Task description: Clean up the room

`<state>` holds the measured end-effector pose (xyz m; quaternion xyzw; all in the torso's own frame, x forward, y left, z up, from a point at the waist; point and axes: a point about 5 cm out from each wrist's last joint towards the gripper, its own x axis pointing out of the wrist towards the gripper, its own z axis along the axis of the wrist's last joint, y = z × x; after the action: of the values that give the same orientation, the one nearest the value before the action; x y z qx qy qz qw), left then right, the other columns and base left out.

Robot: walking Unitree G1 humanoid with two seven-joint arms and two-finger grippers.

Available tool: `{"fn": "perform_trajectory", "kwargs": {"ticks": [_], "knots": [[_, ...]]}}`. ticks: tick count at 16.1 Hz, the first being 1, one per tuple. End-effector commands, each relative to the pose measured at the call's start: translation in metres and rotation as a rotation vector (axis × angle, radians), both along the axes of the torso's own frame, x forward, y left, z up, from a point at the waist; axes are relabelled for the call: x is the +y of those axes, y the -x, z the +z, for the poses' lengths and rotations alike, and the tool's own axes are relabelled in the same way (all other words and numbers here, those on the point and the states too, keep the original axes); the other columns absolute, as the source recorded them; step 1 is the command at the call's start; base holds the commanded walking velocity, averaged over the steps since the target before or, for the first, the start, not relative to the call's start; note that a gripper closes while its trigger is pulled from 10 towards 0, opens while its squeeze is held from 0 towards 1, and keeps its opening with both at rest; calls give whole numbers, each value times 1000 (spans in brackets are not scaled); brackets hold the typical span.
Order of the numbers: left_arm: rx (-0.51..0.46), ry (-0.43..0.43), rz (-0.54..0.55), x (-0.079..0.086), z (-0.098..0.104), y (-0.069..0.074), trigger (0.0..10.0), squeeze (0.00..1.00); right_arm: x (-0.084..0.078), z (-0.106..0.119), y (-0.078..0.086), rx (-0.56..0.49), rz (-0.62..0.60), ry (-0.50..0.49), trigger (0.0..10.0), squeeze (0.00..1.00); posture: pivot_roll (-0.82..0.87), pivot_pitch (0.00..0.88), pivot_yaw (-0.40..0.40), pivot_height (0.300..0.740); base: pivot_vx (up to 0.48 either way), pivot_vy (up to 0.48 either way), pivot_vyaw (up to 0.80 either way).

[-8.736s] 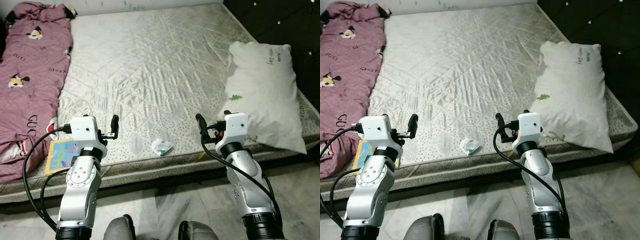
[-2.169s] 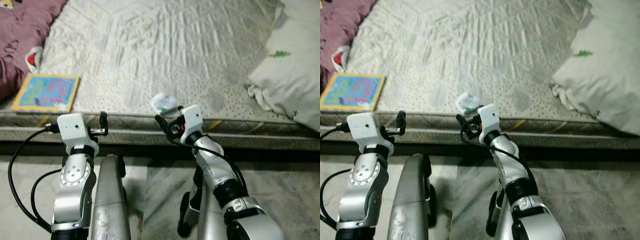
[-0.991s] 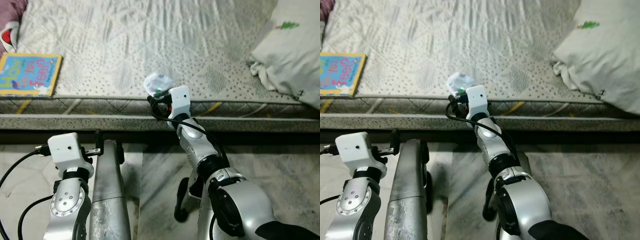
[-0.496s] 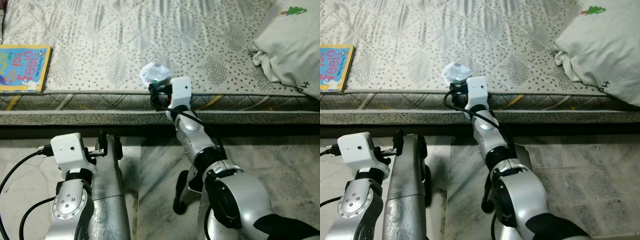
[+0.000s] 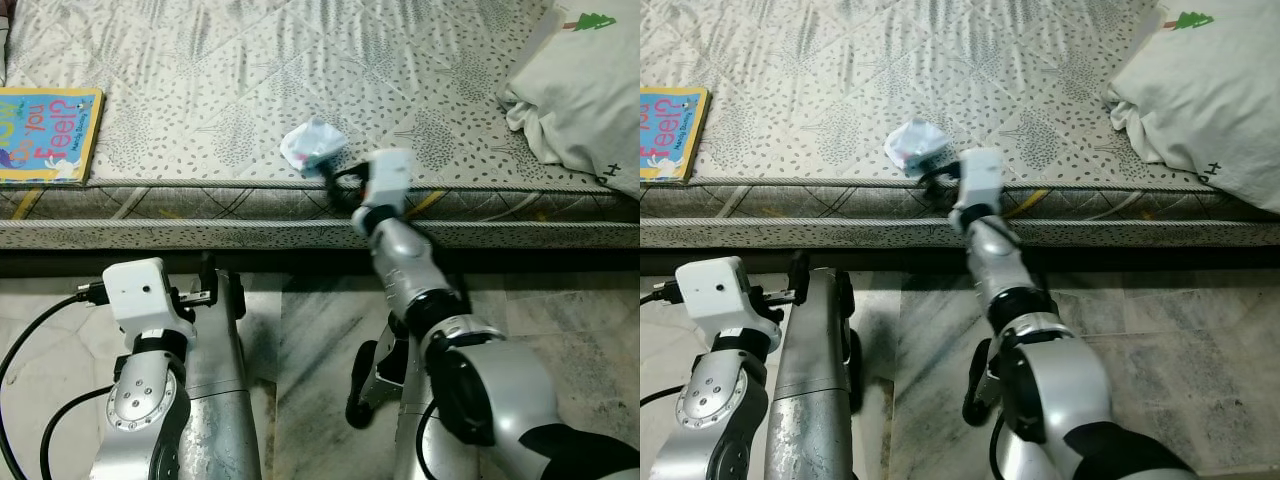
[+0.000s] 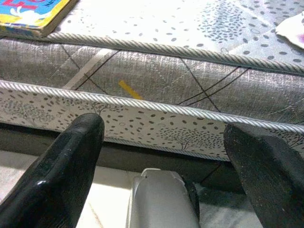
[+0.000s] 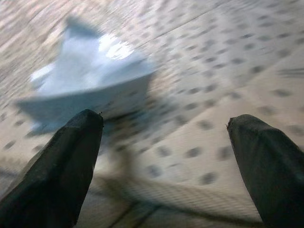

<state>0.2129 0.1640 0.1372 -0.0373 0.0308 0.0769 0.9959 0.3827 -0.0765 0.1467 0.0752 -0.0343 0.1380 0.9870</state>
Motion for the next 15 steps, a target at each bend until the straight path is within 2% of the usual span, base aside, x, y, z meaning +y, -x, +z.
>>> {"fn": "perform_trajectory", "kwargs": {"ticks": [1, 4, 8, 11, 13, 14, 15], "knots": [[45, 2, 15, 2, -8, 3, 10000, 0, 2, 7, -1, -31, 7, -35, 10000, 0, 299, 379, -29, 509, 0, 0, 0], [38, -1, 12, 2, -6, 0, 10000, 0, 3, 18, -5, -63, 10, -18, 10000, 0, 307, 368, -26, 509, 0, 0, 0], [34, 0, 15, 4, -6, -2, 10000, 0, 4, 28, -9, -66, 5, -74, 10000, 0, 307, 359, -26, 509, 0, 0, 0], [34, 21, 12, 4, -7, -6, 10000, 0, 21, 31, -7, -41, 73, -128, 10000, 0, 296, 338, -24, 509, 0, 0, 0], [31, 26, 1, 1, -7, -8, 10000, 0, 35, 18, 0, 3, 118, -106, 10000, 0, 295, 333, -23, 509, 0, 0, 0], [29, 27, -3, 0, -6, -9, 10000, 0, 46, 3, 7, 60, 142, -84, 10000, 0, 298, 331, -25, 509, 0, 0, 0], [28, 27, -3, 0, -6, -9, 10000, 0, 49, 0, 8, 72, 149, -82, 10000, 0, 298, 331, -25, 509, 0, 0, 0]]}}
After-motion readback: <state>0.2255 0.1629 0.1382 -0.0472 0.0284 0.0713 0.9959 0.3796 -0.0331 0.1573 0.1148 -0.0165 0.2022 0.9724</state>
